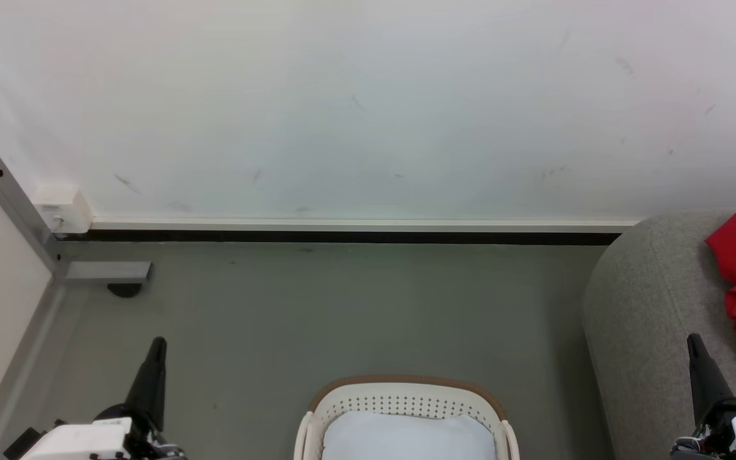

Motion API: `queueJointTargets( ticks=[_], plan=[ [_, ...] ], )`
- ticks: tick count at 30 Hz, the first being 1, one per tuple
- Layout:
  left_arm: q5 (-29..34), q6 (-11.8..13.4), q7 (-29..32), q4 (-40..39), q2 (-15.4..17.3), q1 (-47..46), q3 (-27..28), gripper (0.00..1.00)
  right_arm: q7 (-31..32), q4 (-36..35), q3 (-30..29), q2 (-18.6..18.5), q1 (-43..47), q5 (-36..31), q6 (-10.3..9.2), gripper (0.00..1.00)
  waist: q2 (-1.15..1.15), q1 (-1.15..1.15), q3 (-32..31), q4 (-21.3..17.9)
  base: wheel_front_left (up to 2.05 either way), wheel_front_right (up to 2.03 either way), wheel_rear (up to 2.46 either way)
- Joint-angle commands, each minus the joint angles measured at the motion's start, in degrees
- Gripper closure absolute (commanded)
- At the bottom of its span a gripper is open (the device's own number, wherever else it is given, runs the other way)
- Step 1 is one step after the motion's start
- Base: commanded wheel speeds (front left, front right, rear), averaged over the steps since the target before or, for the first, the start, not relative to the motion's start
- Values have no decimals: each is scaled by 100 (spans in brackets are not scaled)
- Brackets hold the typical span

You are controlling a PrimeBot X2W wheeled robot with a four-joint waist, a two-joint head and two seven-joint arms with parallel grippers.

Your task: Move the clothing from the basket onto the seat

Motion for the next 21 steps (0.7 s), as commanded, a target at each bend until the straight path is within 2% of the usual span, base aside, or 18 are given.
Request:
queueJointTargets(
  ticks=[1, 21],
  plan=[
    [-69, -16, 26, -25, 11, -54, 18, 100, 4, -22, -1, -31, -32, 28, -12, 100, 0, 0, 0, 0, 0, 0, 0],
    [-69, -16, 26, -25, 11, -54, 17, 100, -22, -27, 25, -52, -30, 52, -12, 100, 0, 0, 0, 0, 0, 0, 0]
  ],
)
